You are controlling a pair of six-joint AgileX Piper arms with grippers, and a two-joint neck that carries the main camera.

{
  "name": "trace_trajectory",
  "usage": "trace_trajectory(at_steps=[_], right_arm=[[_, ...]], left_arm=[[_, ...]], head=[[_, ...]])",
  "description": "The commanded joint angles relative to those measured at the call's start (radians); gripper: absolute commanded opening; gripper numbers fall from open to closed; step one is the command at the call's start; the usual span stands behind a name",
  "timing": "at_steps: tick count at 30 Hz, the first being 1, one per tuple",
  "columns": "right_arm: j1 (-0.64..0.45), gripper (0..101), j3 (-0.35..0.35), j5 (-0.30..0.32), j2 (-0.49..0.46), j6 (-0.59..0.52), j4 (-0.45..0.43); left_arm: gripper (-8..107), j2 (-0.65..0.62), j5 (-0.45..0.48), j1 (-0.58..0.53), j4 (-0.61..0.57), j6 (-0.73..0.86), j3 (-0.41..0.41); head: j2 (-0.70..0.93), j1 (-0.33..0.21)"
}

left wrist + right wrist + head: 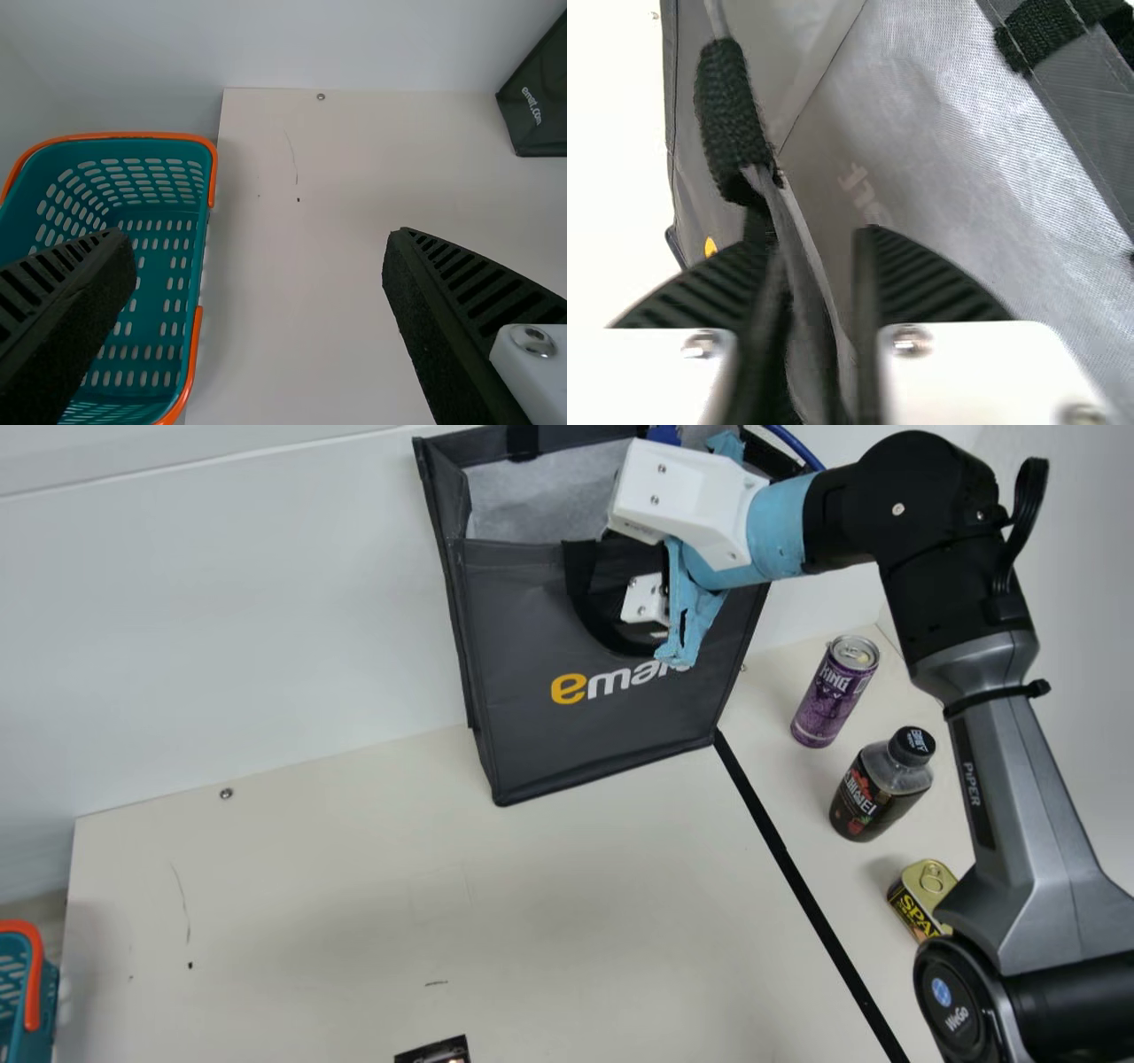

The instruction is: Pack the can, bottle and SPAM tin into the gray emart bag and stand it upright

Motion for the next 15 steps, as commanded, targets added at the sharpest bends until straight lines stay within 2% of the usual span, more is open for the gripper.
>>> trace_trajectory(at_steps=[1,15], right_arm=[[0.001,1,0.001,0.002,-0.001,0.002,0.0],[0.017,0,0.011,0.002,-0.06,0.035,-0.008]], left_arm=[[90,0.0,0.0,0.0,0.0,0.0,0.0],[90,0.0,0.0,0.0,0.0,0.0,0.0]], head=[[-0.001,-0.023],[-0.001,-0.023]])
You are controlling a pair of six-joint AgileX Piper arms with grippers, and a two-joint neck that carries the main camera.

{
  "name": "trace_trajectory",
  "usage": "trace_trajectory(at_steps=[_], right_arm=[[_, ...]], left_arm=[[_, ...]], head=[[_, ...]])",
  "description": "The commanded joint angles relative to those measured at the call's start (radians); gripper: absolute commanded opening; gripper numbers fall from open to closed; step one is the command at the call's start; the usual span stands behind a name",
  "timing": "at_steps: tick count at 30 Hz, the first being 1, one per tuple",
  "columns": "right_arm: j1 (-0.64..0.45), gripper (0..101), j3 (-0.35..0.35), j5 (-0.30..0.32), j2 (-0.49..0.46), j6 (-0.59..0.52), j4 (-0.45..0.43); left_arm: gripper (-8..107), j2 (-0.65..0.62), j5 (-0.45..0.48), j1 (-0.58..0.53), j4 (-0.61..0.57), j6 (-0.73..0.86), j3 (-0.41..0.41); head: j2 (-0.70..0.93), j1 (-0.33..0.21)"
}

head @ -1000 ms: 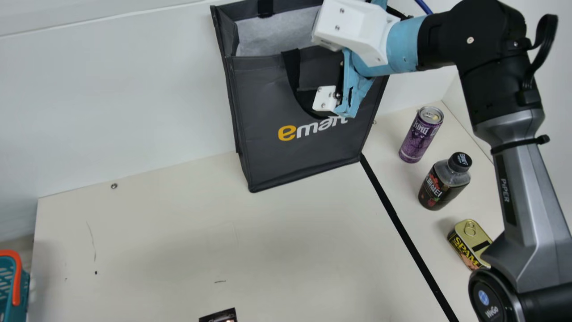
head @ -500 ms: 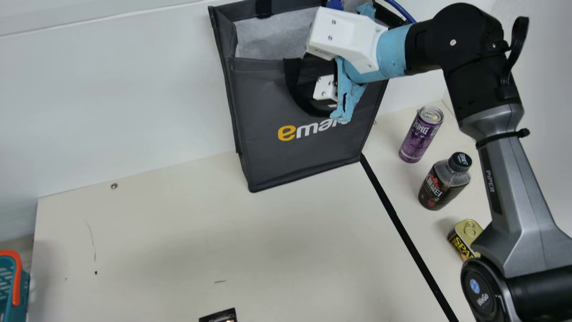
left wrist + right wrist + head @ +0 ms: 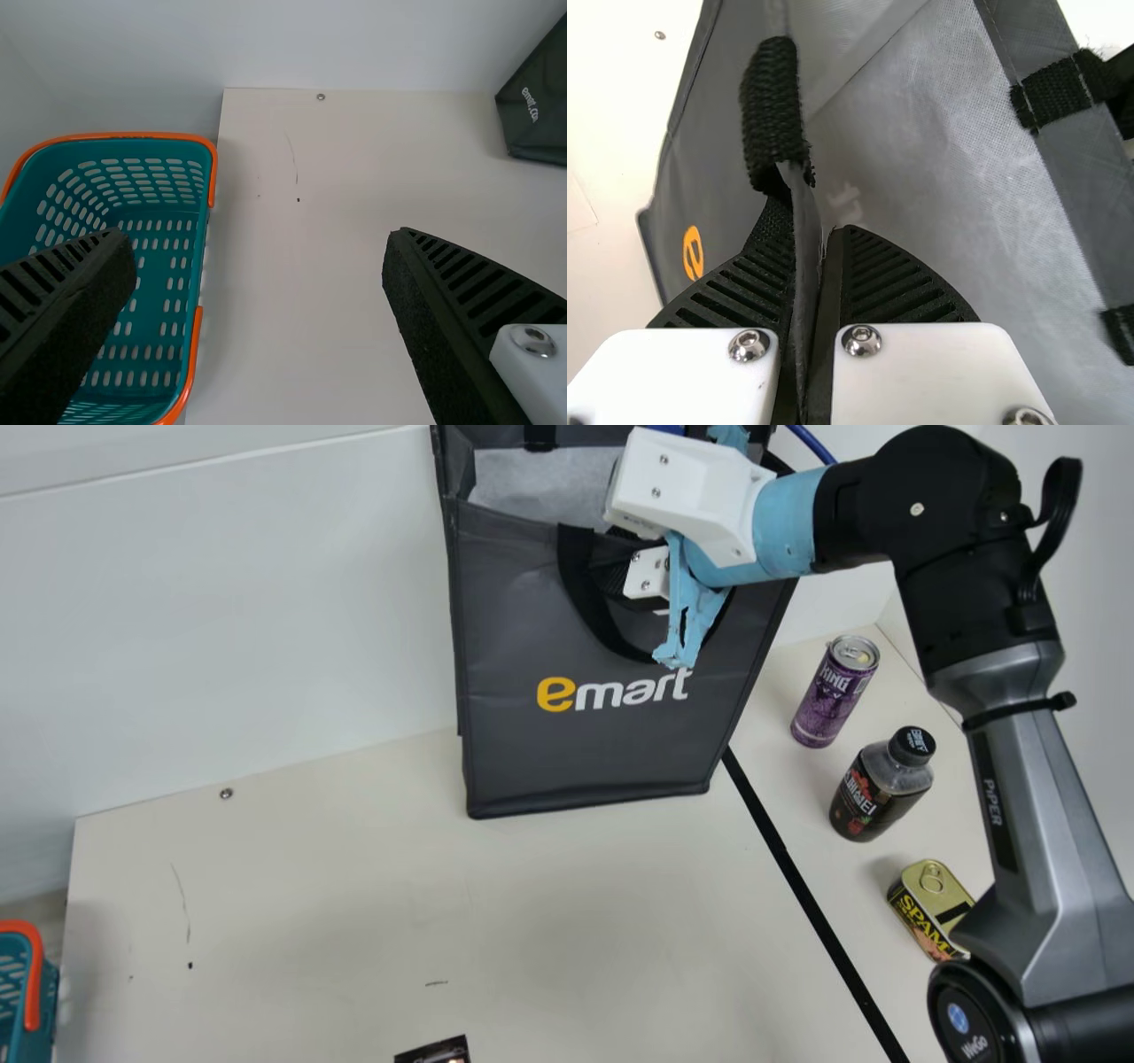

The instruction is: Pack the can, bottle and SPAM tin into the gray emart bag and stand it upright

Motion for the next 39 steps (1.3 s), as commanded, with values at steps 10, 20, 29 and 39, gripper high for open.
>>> trace_trajectory(at_steps=[10,20,29,39], right_arm=[[0.024,0,0.024,-0.002,-0.08,0.031,-0.009],[0.064,0,0.057,-0.002,-0.167,0.055,-0.033],[0.111,0,0.093,-0.002,-0.247,0.083,-0.057],[0.169,0,0.149,-0.002,-0.336,0.122,-0.069]], left_arm=[[90,0.0,0.0,0.0,0.0,0.0,0.0],[90,0.0,0.0,0.0,0.0,0.0,0.0],[90,0.0,0.0,0.0,0.0,0.0,0.0],[90,0.0,0.0,0.0,0.0,0.0,0.0]], head=[[-0.001,-0.023],[-0.001,-0.023],[-0.001,-0.023],[-0.001,-0.023]])
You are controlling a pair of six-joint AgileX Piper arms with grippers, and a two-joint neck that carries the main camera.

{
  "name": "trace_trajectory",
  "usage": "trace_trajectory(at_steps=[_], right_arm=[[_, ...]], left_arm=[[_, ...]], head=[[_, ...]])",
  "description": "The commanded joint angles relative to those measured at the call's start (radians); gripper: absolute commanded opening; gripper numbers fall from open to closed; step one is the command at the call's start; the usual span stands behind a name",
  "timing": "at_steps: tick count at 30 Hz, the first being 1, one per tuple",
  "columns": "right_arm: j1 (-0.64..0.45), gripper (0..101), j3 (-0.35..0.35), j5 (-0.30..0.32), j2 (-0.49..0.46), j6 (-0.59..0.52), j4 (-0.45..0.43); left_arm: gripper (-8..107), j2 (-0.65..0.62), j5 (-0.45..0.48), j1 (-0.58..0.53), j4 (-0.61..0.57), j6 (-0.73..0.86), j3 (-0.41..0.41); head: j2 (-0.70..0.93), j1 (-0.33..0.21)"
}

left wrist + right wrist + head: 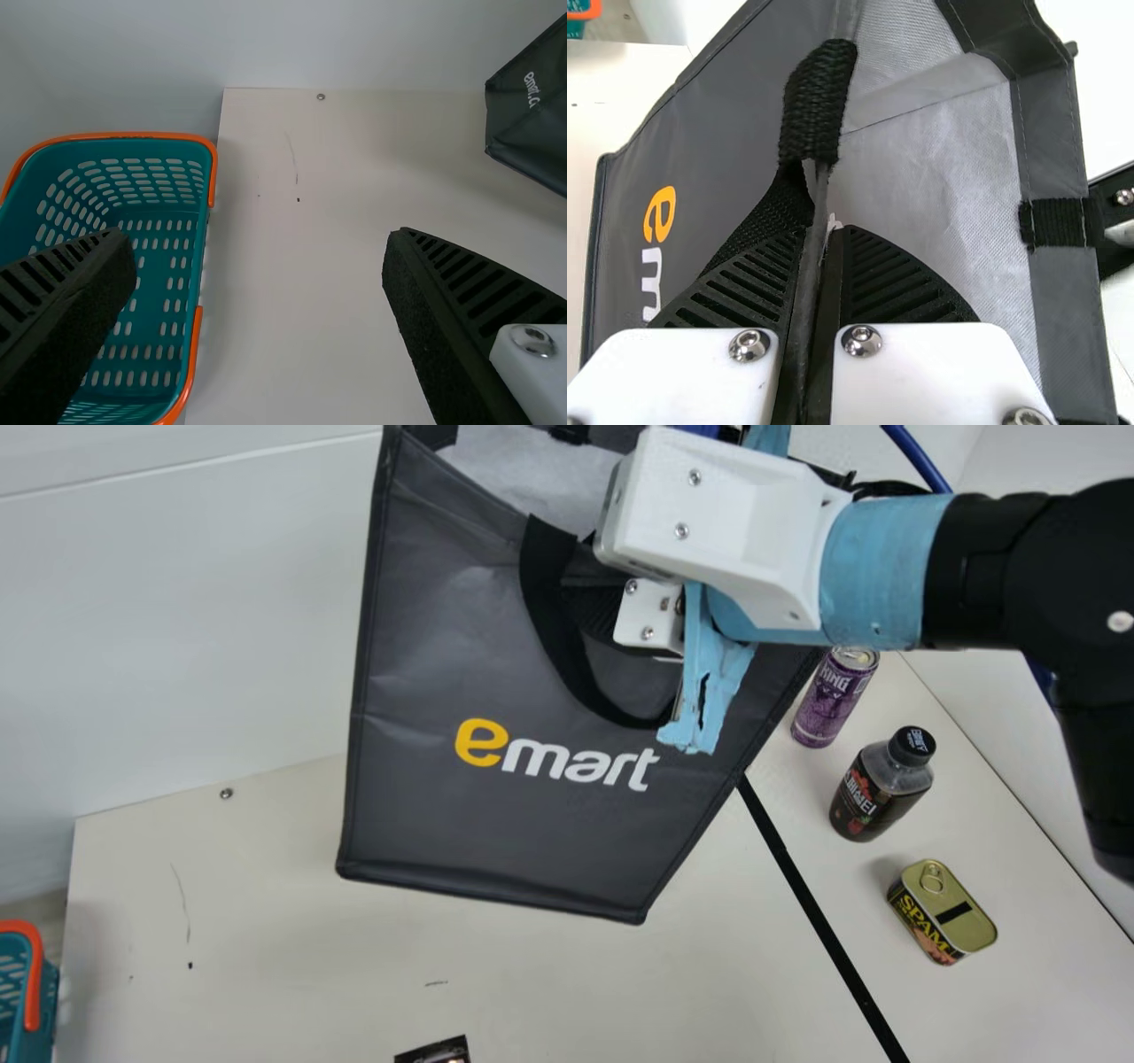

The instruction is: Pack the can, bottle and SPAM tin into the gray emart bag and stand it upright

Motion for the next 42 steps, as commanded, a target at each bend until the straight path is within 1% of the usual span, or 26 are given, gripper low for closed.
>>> trace_trajectory(at_steps=[1,16,25,31,42], right_arm=[[0.011,0,0.012,-0.001,-0.017,0.008,0.002],[0.106,0,0.093,-0.001,-0.116,0.054,-0.041],[0.116,0,0.164,-0.001,-0.149,0.056,-0.06],[0.133,0,0.223,-0.001,-0.17,0.057,-0.073],[0.194,0,0.357,-0.001,-0.208,0.066,-0.112]], left_arm=[[90,0.0,0.0,0.0,0.0,0.0,0.0],[90,0.0,0.0,0.0,0.0,0.0,0.0],[90,0.0,0.0,0.0,0.0,0.0,0.0],[90,0.0,0.0,0.0,0.0,0.0,0.0],[90,0.0,0.0,0.0,0.0,0.0,0.0]], head=[[-0.001,-0.023],[-0.001,-0.023],[-0.001,-0.023],[-0.001,-0.023],[-0.001,-0.023]])
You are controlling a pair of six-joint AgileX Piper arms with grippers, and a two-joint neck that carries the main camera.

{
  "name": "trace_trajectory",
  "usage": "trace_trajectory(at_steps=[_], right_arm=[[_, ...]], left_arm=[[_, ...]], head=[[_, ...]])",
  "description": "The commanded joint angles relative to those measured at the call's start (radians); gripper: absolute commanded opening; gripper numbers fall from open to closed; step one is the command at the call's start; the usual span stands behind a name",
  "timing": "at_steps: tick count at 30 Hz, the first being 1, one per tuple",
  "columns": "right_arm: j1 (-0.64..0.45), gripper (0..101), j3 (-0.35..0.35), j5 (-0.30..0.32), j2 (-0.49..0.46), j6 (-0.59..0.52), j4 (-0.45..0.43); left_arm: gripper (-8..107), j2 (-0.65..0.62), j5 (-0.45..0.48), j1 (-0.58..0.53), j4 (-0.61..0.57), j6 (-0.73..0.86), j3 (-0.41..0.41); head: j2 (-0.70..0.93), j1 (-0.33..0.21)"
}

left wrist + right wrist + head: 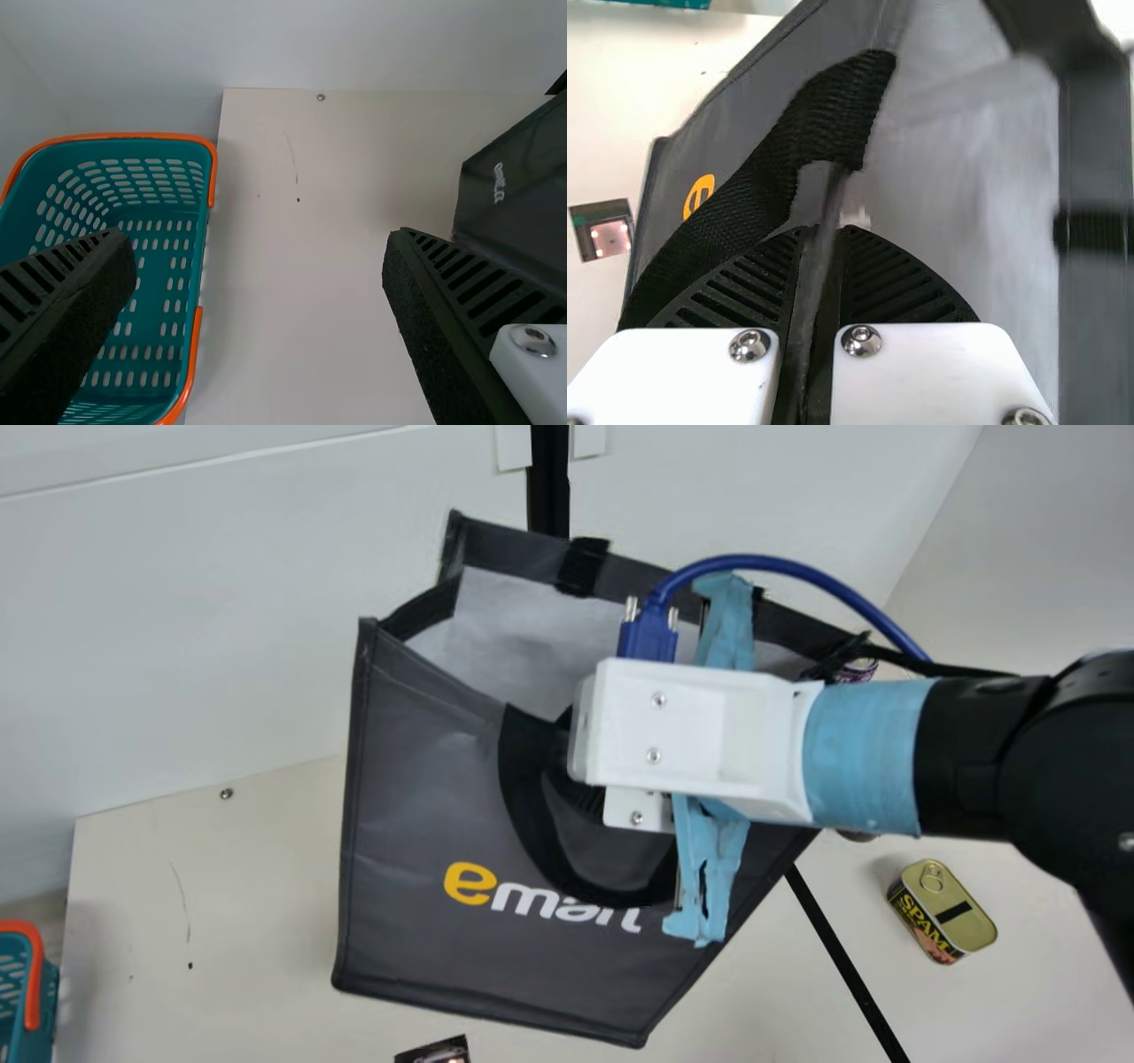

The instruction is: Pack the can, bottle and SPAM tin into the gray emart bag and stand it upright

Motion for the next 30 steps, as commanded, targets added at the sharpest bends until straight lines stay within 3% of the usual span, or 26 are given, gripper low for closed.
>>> trace_trajectory(at_steps=[1,13,25,30], right_arm=[[0.006,0,0.023,0.003,-0.004,0.0,-0.005],[0.054,0,0.105,0.003,-0.028,0.024,-0.018],[0.112,0,0.145,0.003,-0.055,0.073,-0.033],[0.141,17,0.154,0.003,-0.068,0.103,-0.044]], left_arm=[[90,0.0,0.0,0.0,0.0,0.0,0.0],[90,0.0,0.0,0.0,0.0,0.0,0.0],[90,0.0,0.0,0.0,0.0,0.0,0.0],[90,0.0,0.0,0.0,0.0,0.0,0.0]], head=[[-0.001,-0.023],[-0.001,-0.023],[-0.001,-0.023],[-0.001,-0.023]])
